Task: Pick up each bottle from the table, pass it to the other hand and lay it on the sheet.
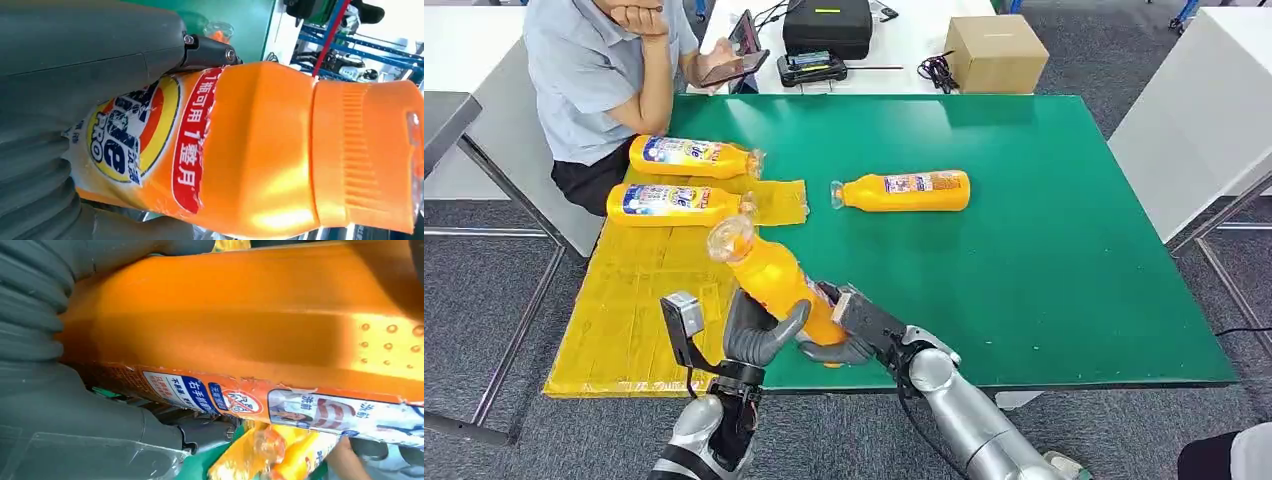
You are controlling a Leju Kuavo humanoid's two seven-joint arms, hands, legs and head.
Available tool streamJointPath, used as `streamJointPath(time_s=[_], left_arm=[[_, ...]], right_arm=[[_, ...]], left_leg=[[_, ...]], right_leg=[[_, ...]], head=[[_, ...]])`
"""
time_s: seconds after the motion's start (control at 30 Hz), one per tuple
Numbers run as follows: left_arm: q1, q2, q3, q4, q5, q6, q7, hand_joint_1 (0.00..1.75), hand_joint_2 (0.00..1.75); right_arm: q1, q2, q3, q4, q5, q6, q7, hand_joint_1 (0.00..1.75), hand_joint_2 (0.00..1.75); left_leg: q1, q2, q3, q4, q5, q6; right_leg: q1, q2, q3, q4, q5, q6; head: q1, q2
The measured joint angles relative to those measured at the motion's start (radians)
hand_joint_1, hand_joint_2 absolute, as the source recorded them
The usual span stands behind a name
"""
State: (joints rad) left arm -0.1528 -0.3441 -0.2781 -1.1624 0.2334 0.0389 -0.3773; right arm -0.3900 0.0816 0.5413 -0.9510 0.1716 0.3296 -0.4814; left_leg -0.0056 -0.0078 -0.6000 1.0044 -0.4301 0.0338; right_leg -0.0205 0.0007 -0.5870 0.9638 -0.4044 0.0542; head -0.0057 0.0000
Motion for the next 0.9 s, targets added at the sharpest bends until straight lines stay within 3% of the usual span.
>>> streamJointPath(time_s=[0.17, 0.2, 0.57, 0.8, 0.9], left_arm=[[-0.006, 0.002, -0.017, -0.005, -0.122, 0.055, -0.003, 1.75, 1.75], [-0.007, 0.003, -0.022, -0.01, -0.154, 0.071, -0.002, 1.75, 1.75], [0.002, 0.017, -0.022, -0.164, -0.634, 0.177, 0.015, 1.75, 1.75], [0.033, 0.018, 0.025, -0.246, -0.704, 0.159, 0.022, 1.75, 1.75], [0.037, 0.027, 0.033, -0.292, -1.002, 0.259, 0.064, 1.75, 1.75]], right_arm=[[0.002, 0.0, 0.0, 0.011, -0.02, 0.0, 0.0, 0.0, 1.75], [0.003, 0.0, -0.001, 0.012, -0.021, -0.004, 0.001, 0.0, 0.0], [0.053, 0.008, -0.035, 0.006, 0.052, -0.116, 0.03, 0.0, 0.0], [0.115, 0.029, -0.117, -0.002, 0.113, -0.186, 0.027, 0.0, 0.0], [0.135, 0.043, -0.162, -0.011, 0.163, -0.216, 0.022, 0.0, 0.0]], left_leg=[[0.0, 0.0, 0.0, 0.0, 0.0, 0.0], [0.0, 0.0, 0.0, 0.0, 0.0, 0.0], [0.0, -0.001, -0.001, 0.0, 0.0, 0.0], [0.0, -0.001, -0.001, 0.0, 0.0, 0.0], [0.0, -0.001, -0.001, 0.0, 0.0, 0.0]], right_leg=[[0.0, 0.0, 0.0, 0.0, 0.0, 0.0], [0.0, 0.0, 0.0, 0.0, 0.0, 0.0], [0.0, 0.0, 0.0, 0.0, 0.0, 0.0], [0.0, 0.0, 0.0, 0.0, 0.0, 0.0], [0.0, 0.0, 0.0, 0.0, 0.0, 0.0]], head=[[0.0, 0.0], [0.0, 0.0], [0.0, 0.0], [0.0, 0.0], [0.001, 0.0]])
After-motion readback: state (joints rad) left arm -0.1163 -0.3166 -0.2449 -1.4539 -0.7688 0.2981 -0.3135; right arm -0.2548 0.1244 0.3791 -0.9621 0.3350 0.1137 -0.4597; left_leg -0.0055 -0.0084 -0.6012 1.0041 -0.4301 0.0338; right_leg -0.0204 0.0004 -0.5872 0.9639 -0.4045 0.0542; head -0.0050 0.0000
